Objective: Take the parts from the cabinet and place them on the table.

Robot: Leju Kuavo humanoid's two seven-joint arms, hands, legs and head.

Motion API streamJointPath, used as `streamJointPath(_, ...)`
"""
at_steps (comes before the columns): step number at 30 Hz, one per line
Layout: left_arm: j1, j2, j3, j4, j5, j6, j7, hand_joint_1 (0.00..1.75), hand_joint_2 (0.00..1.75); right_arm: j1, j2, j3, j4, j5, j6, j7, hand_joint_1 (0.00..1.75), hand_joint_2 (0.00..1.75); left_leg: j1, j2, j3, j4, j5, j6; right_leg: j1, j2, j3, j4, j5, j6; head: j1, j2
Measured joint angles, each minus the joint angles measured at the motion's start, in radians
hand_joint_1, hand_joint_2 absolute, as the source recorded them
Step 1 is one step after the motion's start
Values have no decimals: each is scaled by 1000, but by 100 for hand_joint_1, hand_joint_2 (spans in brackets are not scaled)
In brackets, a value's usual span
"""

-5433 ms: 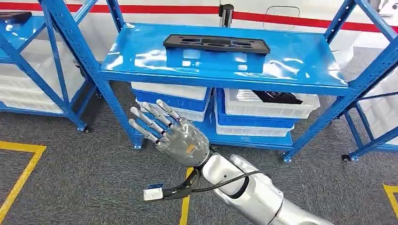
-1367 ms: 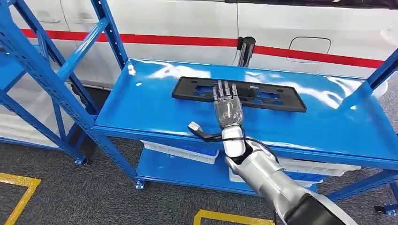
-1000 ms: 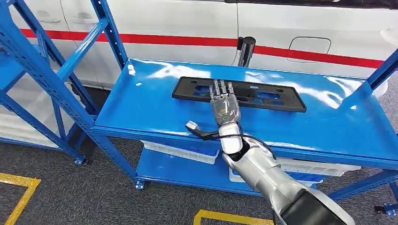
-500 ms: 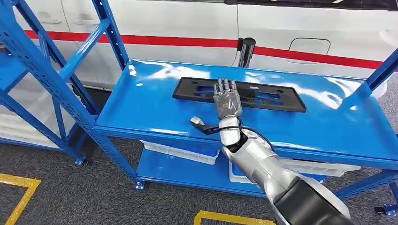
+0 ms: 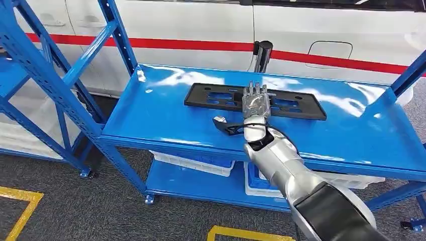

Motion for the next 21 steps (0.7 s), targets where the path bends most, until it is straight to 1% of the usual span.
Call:
streamJointPath(2,0,0,1,0,0,0,0,0,0,-2,2,-14,2,0,2,-5,0,175,0,0,0,0,0,0,0,0,0,0,0,0,0,0)
streamJointPath(3,0,0,3,0,0,0,0,0,0,-2,3,-20,3,0,4,-7,87,175,0,0,0,0,0,0,0,0,0,0,0,0,1,0)
streamJointPath(4,0,0,4,0,0,0,0,0,0,-3,5,-25,5,-3,7,-13,136,175,0,0,0,0,0,0,0,0,0,0,0,0,0,0)
streamJointPath(5,0,0,5,0,0,0,0,0,0,-3,7,-33,5,-11,13,-20,143,175,0,0,0,0,0,0,0,0,0,0,0,0,1,0)
streamJointPath(6,0,0,6,0,0,1,0,0,0,-3,10,-41,6,-19,18,-30,166,175,0,0,0,0,0,0,0,0,0,0,0,0,0,0)
streamJointPath(8,0,0,6,0,0,2,-1,0,0,-3,13,-60,8,-37,31,-53,164,175,0,0,0,0,0,0,0,0,0,0,0,0,1,0)
streamJointPath(10,0,0,6,0,0,2,-1,0,0,-3,17,-79,9,-50,34,-70,171,175,0,0,0,0,0,0,0,0,0,0,0,0,0,0)
streamJointPath(11,-1,0,6,0,0,2,-1,0,0,-3,20,-88,10,-55,34,-79,166,175,0,0,0,0,0,0,0,0,0,0,0,0,1,0)
streamJointPath(12,-1,0,6,0,0,2,0,0,0,-3,23,-97,10,-61,31,-90,171,175,0,0,0,0,0,0,0,0,0,0,0,0,0,0)
streamJointPath(13,-2,0,6,0,-2,2,2,0,0,-2,25,-104,11,-65,27,-99,169,175,0,0,0,0,0,0,0,0,0,0,0,0,0,0)
streamJointPath(14,-2,0,7,0,-2,2,3,0,0,0,26,-111,11,-66,23,-104,175,175,0,0,0,0,0,0,0,0,0,0,0,0,0,0)
streamJointPath(18,-3,0,8,0,-2,3,7,0,0,4,32,-134,13,-72,-18,-121,175,175,0,0,-1,0,0,0,0,0,-2,0,0,0,0,0)
streamJointPath(21,-3,0,9,0,-2,3,8,0,0,6,34,-149,13,-79,-36,-136,175,175,0,0,-2,0,0,0,0,0,-2,0,0,0,0,0)
